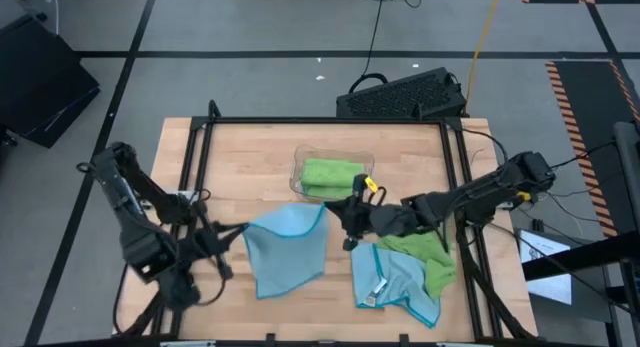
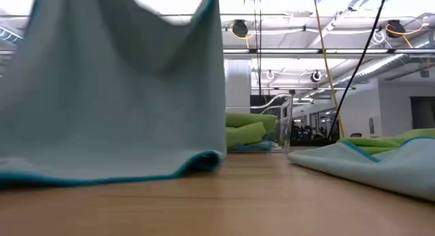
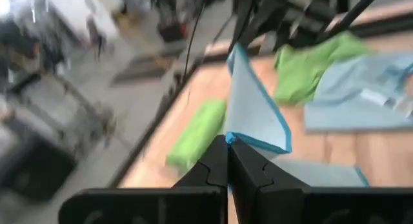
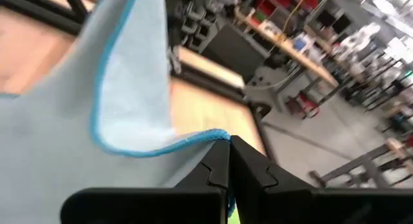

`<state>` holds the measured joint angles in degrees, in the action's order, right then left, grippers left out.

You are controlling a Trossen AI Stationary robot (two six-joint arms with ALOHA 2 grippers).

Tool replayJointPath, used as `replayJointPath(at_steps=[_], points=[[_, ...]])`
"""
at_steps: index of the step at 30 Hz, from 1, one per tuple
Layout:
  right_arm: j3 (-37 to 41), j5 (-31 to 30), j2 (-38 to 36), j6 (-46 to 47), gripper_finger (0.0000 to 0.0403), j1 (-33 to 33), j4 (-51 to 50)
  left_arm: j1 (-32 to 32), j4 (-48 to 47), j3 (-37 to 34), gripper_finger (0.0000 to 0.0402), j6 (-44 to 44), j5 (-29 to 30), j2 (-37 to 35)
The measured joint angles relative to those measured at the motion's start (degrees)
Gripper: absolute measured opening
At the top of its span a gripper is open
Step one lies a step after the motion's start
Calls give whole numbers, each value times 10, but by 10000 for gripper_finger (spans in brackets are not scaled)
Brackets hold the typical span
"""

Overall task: Fold microfiber towels
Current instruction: Fold the blue left microfiber cloth

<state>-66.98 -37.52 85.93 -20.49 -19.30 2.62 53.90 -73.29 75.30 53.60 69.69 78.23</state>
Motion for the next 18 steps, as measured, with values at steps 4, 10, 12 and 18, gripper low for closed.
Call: replayJointPath(at_steps=[4,10,12,18], points=[[42,54,0,20,0,28,31,-25,-53,-39,2,97,-74,-10],[66,75,-6,3,0,32,59,-17,5,-44,8,32,-80,-13],[54,75,-19,-1,0,16,58,-16,63,-32,5,-49,-80,-14],[10,-16,-66,-91,0,-57,94,-16,202,19,8,-265,-62,-14]])
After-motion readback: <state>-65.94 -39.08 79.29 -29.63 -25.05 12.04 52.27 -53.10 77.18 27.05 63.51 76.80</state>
